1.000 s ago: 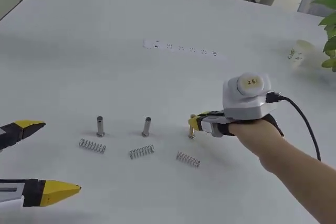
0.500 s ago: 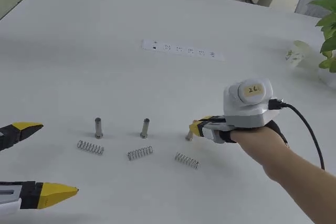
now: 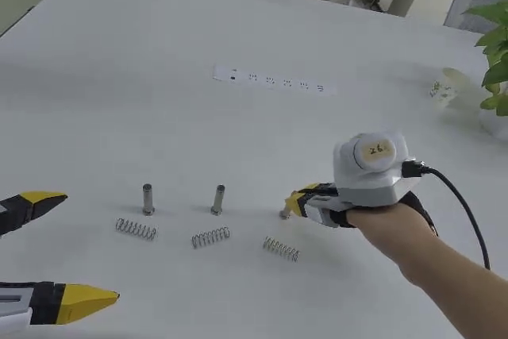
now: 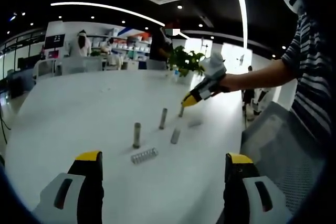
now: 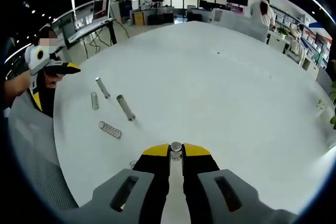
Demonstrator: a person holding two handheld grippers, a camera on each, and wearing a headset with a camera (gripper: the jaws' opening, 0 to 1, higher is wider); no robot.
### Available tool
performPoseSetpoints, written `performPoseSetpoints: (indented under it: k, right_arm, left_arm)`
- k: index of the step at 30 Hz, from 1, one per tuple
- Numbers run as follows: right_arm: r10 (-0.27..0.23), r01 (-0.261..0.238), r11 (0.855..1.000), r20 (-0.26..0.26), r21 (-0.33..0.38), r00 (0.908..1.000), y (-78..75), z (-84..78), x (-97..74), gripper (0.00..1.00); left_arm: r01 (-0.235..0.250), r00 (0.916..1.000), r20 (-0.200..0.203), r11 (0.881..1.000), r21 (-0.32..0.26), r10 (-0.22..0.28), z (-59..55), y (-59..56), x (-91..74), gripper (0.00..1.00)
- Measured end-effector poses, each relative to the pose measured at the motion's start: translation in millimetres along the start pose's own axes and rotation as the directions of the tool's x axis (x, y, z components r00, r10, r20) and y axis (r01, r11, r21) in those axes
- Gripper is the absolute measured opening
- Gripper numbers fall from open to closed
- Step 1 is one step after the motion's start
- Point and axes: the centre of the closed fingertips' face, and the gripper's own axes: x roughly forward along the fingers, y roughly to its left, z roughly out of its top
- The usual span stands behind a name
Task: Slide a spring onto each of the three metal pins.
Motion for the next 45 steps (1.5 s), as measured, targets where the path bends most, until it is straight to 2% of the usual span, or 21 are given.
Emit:
performPoseSetpoints:
  k: [9, 14, 30, 45]
  right_arm:
    - [0.003, -0.003, 1.000, 0.014, -0.004, 0.9999, 0.3, 2.7, -0.4, 0.07]
    - [0.000, 0.000, 1.000, 0.022, -0.002, 0.9998, -0.6, 5.3, -1.4, 0.11]
    - [0.016, -0.018, 0.998, 0.035, 0.053, 0.9993, 1.1, 4.5, -4.2, 0.19]
    - [0.019, -0.025, 0.995, 0.059, 0.100, 0.9981, 3.6, 1.7, -9.0, 0.21]
  left_arm:
    - [-0.005, 1.0000, 0.006, 1.000, -0.003, 0.005, 1.7, -1.0, -2.3, 0.94]
    - [-0.005, 1.0000, 0.005, 1.000, -0.004, 0.005, 0.4, -2.1, -3.1, 0.94]
    - [-0.001, 1.0000, 0.007, 1.000, -0.005, 0.001, 2.2, -1.2, -2.3, 0.94]
    - [0.000, 1.0000, -0.002, 1.000, -0.004, 0.000, -0.8, -1.4, -1.0, 0.94]
